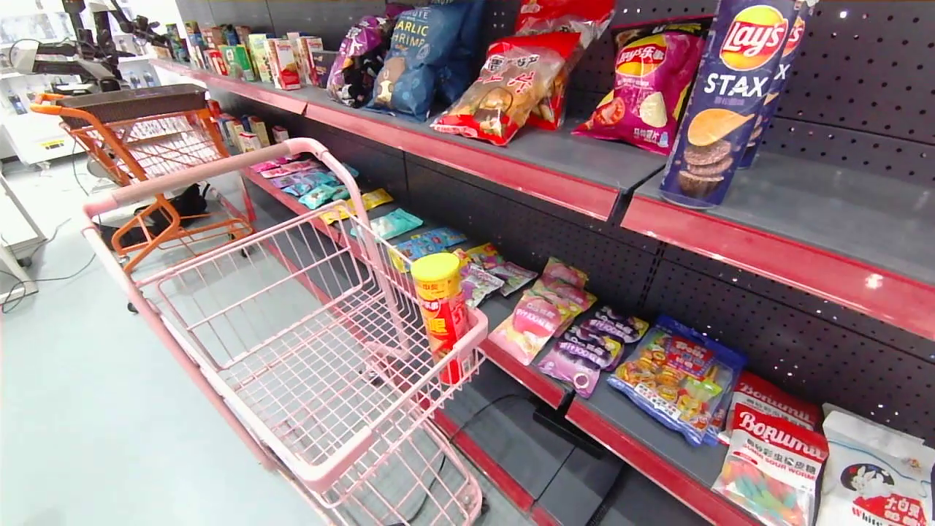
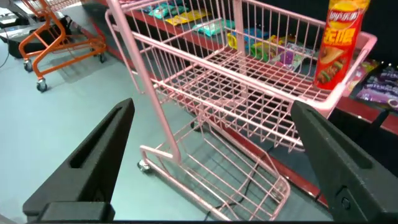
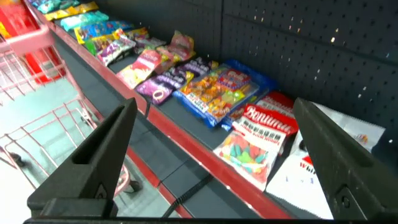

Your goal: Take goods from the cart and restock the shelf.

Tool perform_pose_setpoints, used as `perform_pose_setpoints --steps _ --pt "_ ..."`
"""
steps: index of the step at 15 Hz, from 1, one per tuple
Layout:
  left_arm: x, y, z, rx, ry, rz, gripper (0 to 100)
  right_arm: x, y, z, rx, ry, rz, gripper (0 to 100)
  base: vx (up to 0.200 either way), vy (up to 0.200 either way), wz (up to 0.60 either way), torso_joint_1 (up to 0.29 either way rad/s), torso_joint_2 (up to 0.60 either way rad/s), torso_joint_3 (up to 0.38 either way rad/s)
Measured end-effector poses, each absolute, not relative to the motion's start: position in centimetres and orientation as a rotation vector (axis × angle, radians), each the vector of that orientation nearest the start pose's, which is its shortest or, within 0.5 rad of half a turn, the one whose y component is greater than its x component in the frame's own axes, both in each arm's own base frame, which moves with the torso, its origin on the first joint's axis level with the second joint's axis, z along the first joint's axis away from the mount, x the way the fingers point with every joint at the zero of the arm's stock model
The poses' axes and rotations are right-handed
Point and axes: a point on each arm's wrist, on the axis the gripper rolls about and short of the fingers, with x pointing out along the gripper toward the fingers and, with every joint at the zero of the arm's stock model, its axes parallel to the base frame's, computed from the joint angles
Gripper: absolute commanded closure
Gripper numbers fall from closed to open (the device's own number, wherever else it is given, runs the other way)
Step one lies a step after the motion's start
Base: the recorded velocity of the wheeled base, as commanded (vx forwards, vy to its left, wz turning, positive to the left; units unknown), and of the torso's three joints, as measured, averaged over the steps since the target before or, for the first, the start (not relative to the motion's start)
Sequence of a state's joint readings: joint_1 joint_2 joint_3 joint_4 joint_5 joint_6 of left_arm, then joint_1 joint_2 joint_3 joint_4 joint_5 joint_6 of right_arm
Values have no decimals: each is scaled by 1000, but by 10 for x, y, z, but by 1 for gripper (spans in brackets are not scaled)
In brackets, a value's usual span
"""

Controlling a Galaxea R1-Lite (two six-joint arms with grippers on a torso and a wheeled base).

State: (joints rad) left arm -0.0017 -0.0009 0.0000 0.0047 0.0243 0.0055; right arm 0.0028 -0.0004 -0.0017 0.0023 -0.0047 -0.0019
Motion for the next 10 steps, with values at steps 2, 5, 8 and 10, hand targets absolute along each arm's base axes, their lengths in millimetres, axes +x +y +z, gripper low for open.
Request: perform_pose_setpoints --steps 2,5,8,10 --pt "-23 1 75 6 5 23 0 -23 0 76 -3 1 -2 0 0 0 0 -71 325 234" --pt "-23 0 75 14 6 18 0 -23 0 76 -6 1 -3 0 0 0 0 -15 89 64" --pt "-23 -1 79 26 -10 -62 0 -23 0 76 -6 1 -4 0 0 0 0 0 0 0" --pt "-26 -2 110 7 -77 -82 0 -23 0 76 -5 1 -3 0 0 0 0 0 0 0"
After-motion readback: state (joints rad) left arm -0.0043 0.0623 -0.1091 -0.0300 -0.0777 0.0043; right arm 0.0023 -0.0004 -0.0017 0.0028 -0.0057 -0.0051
